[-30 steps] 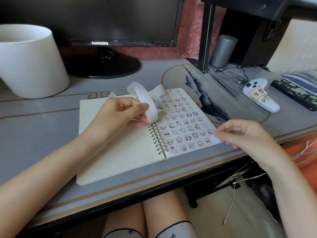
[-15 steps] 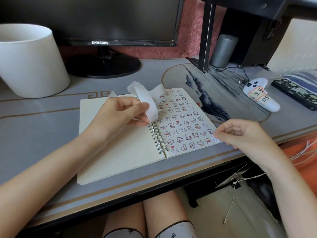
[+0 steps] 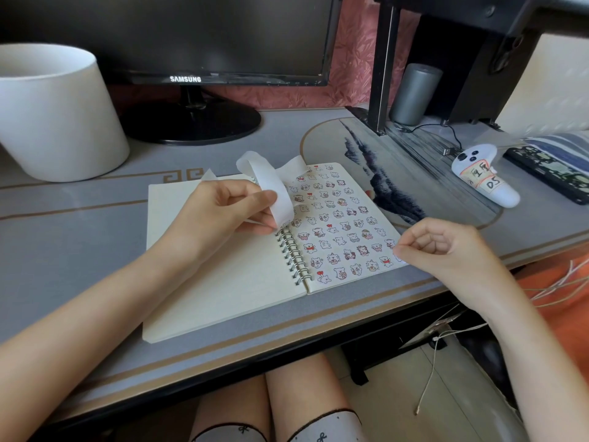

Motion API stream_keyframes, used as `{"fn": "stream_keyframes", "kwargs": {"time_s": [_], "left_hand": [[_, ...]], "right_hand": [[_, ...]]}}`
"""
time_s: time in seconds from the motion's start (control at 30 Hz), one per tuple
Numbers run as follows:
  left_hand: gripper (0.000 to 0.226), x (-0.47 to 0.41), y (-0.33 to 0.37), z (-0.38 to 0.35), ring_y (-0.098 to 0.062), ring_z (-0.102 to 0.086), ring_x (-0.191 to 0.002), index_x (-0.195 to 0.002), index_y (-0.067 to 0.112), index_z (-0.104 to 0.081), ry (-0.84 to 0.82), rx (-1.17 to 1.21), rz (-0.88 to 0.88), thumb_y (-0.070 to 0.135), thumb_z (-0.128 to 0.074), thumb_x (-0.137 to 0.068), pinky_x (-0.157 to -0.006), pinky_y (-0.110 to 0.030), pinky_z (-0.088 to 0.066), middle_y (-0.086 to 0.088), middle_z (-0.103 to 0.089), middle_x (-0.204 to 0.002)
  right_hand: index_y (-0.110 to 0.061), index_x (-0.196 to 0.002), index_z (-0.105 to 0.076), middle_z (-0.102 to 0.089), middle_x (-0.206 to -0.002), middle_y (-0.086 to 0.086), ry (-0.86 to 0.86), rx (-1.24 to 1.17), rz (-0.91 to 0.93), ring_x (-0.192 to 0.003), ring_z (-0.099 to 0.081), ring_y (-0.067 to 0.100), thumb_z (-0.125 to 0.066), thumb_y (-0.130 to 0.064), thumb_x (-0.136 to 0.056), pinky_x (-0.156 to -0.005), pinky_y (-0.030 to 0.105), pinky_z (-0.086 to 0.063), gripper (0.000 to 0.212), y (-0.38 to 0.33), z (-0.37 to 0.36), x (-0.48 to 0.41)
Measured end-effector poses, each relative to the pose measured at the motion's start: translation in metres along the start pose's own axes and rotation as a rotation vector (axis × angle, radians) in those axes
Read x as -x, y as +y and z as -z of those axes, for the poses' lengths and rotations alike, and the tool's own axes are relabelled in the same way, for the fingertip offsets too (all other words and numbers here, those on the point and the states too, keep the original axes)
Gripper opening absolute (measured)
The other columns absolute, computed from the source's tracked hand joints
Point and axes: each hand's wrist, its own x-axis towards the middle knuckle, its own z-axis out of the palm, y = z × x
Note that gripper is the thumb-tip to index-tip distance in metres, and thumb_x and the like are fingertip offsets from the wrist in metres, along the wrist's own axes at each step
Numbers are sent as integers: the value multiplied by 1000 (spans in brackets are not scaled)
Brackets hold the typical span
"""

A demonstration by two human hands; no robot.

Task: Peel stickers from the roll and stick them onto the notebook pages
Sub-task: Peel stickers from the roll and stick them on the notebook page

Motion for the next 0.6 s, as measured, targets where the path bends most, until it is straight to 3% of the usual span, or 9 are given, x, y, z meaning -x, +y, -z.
{"fn": "stream_keyframes", "kwargs": {"time_s": [0.2, 0.37, 0.6], "left_hand": [[19, 0, 1, -1, -11, -66, -59, -73, 1, -64, -2, 10, 4, 8, -58, -89, -62, -17, -55, -1, -68, -61], [18, 0, 1, -1, -10, -66, -60, -77, -2, -65, -2, 7, 2, 9, -57, -90, -61, -16, -54, -1, -68, -61], [19, 0, 0, 0, -11, -67, -62, -76, -2, -65, 1, 6, 2, 9, -58, -90, -62, -16, -54, -3, -68, -63]], "right_hand": [[-18, -73, -69, -63, -68, 2, 5, -27, -26, -66, -52, 16, -77, -12, -74, -67, 29, -44, 10, 1, 0, 1], [-15, -84, -62, -60, -74, 7, 4, -107, -60, -68, -51, 17, -74, -4, -76, -57, 10, -42, 18, 3, 2, -2], [-16, -81, -65, -63, -73, 1, -11, -84, -72, -60, -54, 2, -71, -7, -81, -50, 5, -38, 11, 6, 5, -3]]}}
